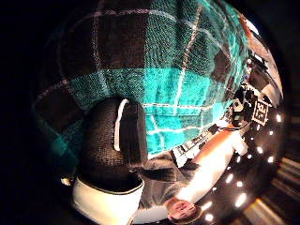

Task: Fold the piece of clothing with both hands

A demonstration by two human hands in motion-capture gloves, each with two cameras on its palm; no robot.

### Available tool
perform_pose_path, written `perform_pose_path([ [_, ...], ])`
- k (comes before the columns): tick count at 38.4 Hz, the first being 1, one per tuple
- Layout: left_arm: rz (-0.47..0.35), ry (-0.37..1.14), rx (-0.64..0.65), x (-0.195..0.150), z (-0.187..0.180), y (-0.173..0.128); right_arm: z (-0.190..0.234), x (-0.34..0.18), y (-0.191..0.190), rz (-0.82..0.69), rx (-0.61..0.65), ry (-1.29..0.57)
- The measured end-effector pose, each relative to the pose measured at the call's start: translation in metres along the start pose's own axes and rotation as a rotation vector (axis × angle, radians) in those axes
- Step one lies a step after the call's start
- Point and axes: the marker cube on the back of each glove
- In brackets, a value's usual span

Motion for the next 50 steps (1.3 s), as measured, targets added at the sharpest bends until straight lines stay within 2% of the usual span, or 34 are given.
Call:
perform_pose_path([
  [2,-0.032,-0.009,-0.014,-0.001,-0.001,0.001,-0.014,-0.008,0.011,-0.044,0.217,-0.021],
  [3,-0.043,-0.012,-0.031,-0.002,0.000,0.003,-0.017,-0.011,0.013,-0.059,0.275,-0.024],
  [5,-0.055,-0.016,-0.073,-0.002,0.000,0.007,-0.019,-0.013,0.011,-0.054,0.316,0.001],
  [9,-0.057,-0.026,-0.105,-0.002,0.001,0.010,-0.015,-0.009,-0.014,-0.024,0.264,0.040],
  [12,-0.010,-0.021,-0.060,-0.001,0.001,0.006,-0.010,-0.007,-0.034,-0.033,0.192,0.020],
  [15,0.053,-0.007,0.006,0.001,0.001,0.003,0.001,-0.004,-0.060,-0.043,0.042,-0.017],
  [18,0.063,-0.014,0.077,0.000,-0.001,-0.001,0.003,-0.002,-0.062,-0.019,-0.106,-0.041],
  [22,0.037,-0.035,0.102,-0.001,-0.004,-0.002,-0.006,-0.004,-0.074,-0.057,0.041,-0.059],
  [25,0.024,-0.047,0.073,0.001,-0.004,0.002,-0.023,-0.007,-0.064,-0.070,0.087,-0.065],
  [28,0.011,-0.046,0.099,0.002,-0.004,0.004,-0.043,-0.010,-0.052,-0.086,0.122,-0.082],
  [34,0.065,0.002,0.271,0.006,-0.010,0.000,-0.080,-0.018,-0.039,-0.107,0.154,-0.166],
  [40,0.118,0.006,0.525,0.013,-0.031,0.010,-0.118,-0.039,-0.022,-0.137,0.199,-0.199],
  [44,0.080,-0.026,0.591,0.012,-0.044,0.026,-0.146,-0.065,-0.008,-0.168,0.241,-0.183],
  [47,0.037,-0.065,0.580,0.008,-0.047,0.039,-0.166,-0.089,0.003,-0.181,0.278,-0.166],
  [50,0.008,-0.092,0.547,-0.002,-0.047,0.028,-0.184,-0.117,0.013,-0.199,0.294,-0.155],
])
